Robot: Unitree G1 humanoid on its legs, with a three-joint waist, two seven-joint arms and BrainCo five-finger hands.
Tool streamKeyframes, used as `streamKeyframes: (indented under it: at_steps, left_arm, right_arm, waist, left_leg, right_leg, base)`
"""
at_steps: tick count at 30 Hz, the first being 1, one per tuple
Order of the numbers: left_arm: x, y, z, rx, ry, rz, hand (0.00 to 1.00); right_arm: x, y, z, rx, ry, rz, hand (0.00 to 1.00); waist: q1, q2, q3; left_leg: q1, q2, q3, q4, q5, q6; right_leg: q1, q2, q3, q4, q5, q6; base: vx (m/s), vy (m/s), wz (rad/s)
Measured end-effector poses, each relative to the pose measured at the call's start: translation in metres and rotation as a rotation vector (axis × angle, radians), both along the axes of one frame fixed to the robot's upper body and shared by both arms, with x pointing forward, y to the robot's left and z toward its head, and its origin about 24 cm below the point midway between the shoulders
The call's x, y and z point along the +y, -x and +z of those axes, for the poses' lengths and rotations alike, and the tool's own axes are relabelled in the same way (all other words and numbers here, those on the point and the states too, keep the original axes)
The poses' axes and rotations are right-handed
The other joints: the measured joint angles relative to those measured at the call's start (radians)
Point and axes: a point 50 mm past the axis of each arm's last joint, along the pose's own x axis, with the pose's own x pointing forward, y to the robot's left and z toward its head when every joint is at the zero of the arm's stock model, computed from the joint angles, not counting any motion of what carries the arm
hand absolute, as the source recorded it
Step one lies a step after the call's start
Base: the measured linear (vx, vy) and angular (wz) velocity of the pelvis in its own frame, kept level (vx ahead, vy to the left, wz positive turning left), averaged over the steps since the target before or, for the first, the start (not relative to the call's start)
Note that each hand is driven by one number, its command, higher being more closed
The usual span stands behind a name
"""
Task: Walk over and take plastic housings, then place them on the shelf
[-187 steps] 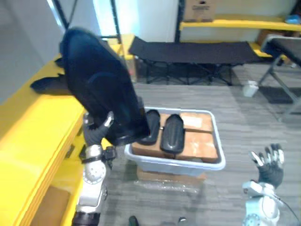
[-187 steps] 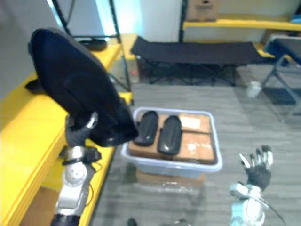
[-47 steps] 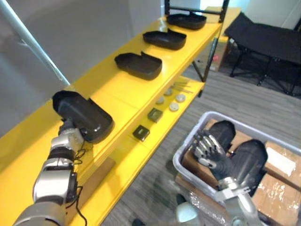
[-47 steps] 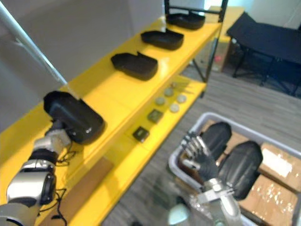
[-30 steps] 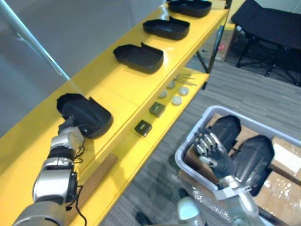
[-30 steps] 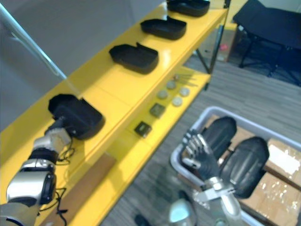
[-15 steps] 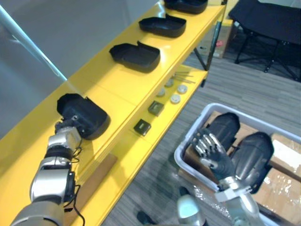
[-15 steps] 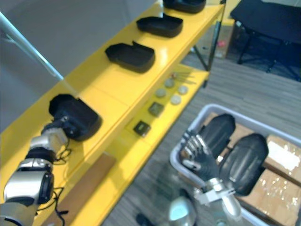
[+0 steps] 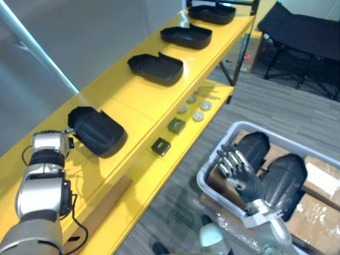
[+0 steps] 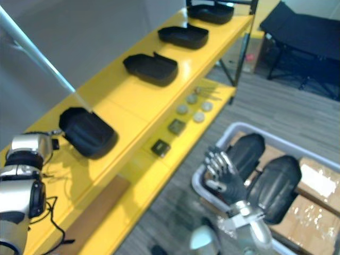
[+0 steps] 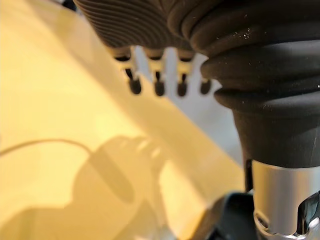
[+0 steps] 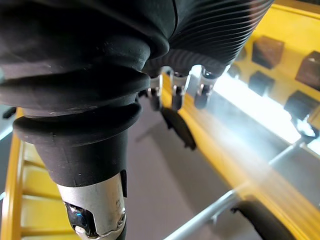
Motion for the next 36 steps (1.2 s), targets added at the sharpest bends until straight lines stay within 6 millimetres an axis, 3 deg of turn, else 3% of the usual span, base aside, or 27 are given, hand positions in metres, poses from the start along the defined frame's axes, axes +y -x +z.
streamKeyframes:
  at_steps: [4, 9, 13, 16, 20, 23, 25, 27, 30, 31, 33, 36]
  left_arm:
    - [0.001, -0.002, 0.01, 0.021, -0.062, 0.001, 0.0]
    - [0.005, -0.009, 0.04, -0.058, -0.132, -0.001, 0.0]
    - [0.001, -0.023, 0.064, -0.31, -0.174, -0.027, 0.0]
    - [-0.003, -0.028, 0.08, -0.482, -0.205, -0.034, 0.0]
    - [-0.022, -0.026, 0.111, -0.864, -0.328, -0.155, 0.0]
    - [-0.038, -0.003, 0.091, -1.08, -0.329, -0.191, 0.0]
    - [-0.037, 0.03, 0.067, -1.18, -0.306, -0.149, 0.0]
    - [-0.037, 0.084, 0.042, -1.249, -0.308, -0.081, 0.0]
    - [-0.043, 0.141, 0.023, -1.244, -0.354, -0.031, 0.0]
    - [-0.049, 0.173, 0.015, -1.231, -0.356, -0.02, 0.0]
    - [-0.06, 0.202, 0.012, -1.22, -0.354, -0.043, 0.0]
    - [-0.078, 0.217, 0.018, -1.275, -0.327, -0.132, 0.0]
  right_arm:
    - [0.003, 0.0, -0.001, 0.01, -0.006, 0.003, 0.0]
    - [0.001, 0.001, 0.003, -0.039, -0.008, -0.041, 0.0]
    - [-0.009, -0.001, 0.011, -0.111, -0.029, -0.181, 0.0]
    - [-0.014, -0.004, 0.016, -0.173, -0.043, -0.245, 0.0]
    - [-0.019, -0.018, 0.022, -0.225, -0.025, -0.256, 0.0]
    - [-0.033, -0.031, 0.032, -0.269, -0.016, -0.328, 0.0]
    - [-0.048, -0.037, 0.044, -0.328, -0.017, -0.409, 0.0]
    - [-0.064, -0.034, 0.05, -0.352, -0.016, -0.519, 0.0]
    - [-0.076, -0.027, 0.048, -0.328, -0.023, -0.647, 0.0]
    - [-0.077, -0.022, 0.048, -0.325, -0.02, -0.703, 0.0]
    - [-0.076, -0.015, 0.049, -0.327, -0.025, -0.74, 0.0]
    - [-0.073, -0.01, 0.05, -0.336, -0.032, -0.754, 0.0]
  waist:
    - [0.001, -0.004, -0.017]
    - [0.003, -0.002, -0.05]
    - [0.006, 0.0, -0.068]
    - [0.029, 0.0, -0.068]
    - [0.076, -0.009, -0.088]
    - [0.127, -0.007, -0.129]
    - [0.165, -0.012, -0.133]
    - [0.206, -0.03, -0.148]
    - [0.255, -0.052, -0.164]
    - [0.284, -0.059, -0.17]
    - [0.319, -0.063, -0.17]
    - [0.329, -0.072, -0.168]
  left_leg:
    - [0.0, 0.0, 0.001, 0.0, 0.0, 0.0]
    - [-0.001, 0.0, 0.001, -0.001, 0.0, 0.0]
    - [-0.004, -0.001, -0.026, -0.001, 0.0, 0.0]
    - [-0.004, -0.001, -0.038, -0.001, 0.0, 0.0]
    - [-0.024, -0.004, -0.096, -0.001, 0.009, 0.002]
    - [-0.038, -0.012, -0.142, -0.001, 0.02, 0.005]
    - [-0.041, -0.017, -0.182, -0.001, 0.028, 0.008]
    - [-0.042, -0.023, -0.226, -0.001, 0.031, 0.009]
    - [-0.047, -0.035, -0.277, -0.002, 0.027, 0.005]
    - [-0.054, -0.041, -0.304, -0.002, 0.024, 0.008]
    - [-0.06, -0.049, -0.314, -0.002, 0.025, 0.007]
    - [-0.074, -0.062, -0.325, -0.002, 0.025, 0.007]
  right_leg:
    - [0.007, 0.0, 0.0, -0.016, 0.011, 0.0]
    - [0.016, -0.001, 0.0, -0.04, 0.019, 0.001]
    - [0.034, -0.004, -0.022, -0.046, 0.018, 0.001]
    - [0.041, -0.005, -0.035, -0.047, 0.018, 0.0]
    - [0.06, -0.012, -0.098, -0.05, 0.016, -0.001]
    - [0.069, -0.016, -0.143, -0.052, 0.014, -0.003]
    - [0.09, -0.016, -0.181, -0.053, 0.013, -0.004]
    - [0.121, -0.024, -0.228, -0.059, -0.003, -0.003]
    - [0.147, -0.033, -0.28, -0.061, -0.023, 0.0]
    - [0.155, -0.038, -0.306, -0.066, -0.039, 0.002]
    - [0.165, -0.046, -0.332, -0.071, -0.042, 0.006]
    - [0.182, -0.059, -0.36, -0.086, -0.042, 0.007]
  base:
    - [0.0, 0.0, -0.01]
    - [0.0, 0.0, 0.0]
    - [0.0, -0.001, 0.12]
    - [0.0, 0.002, 0.15]
    - [0.02, 0.006, 0.39]
    - [0.05, 0.01, 0.49]
    - [0.03, 0.01, 0.6]
    - [0.0, 0.024, 0.57]
    - [-0.01, 0.032, 0.63]
    - [-0.04, 0.017, 0.54]
    - [-0.03, 0.045, 0.5]
    - [-0.02, 0.067, 0.52]
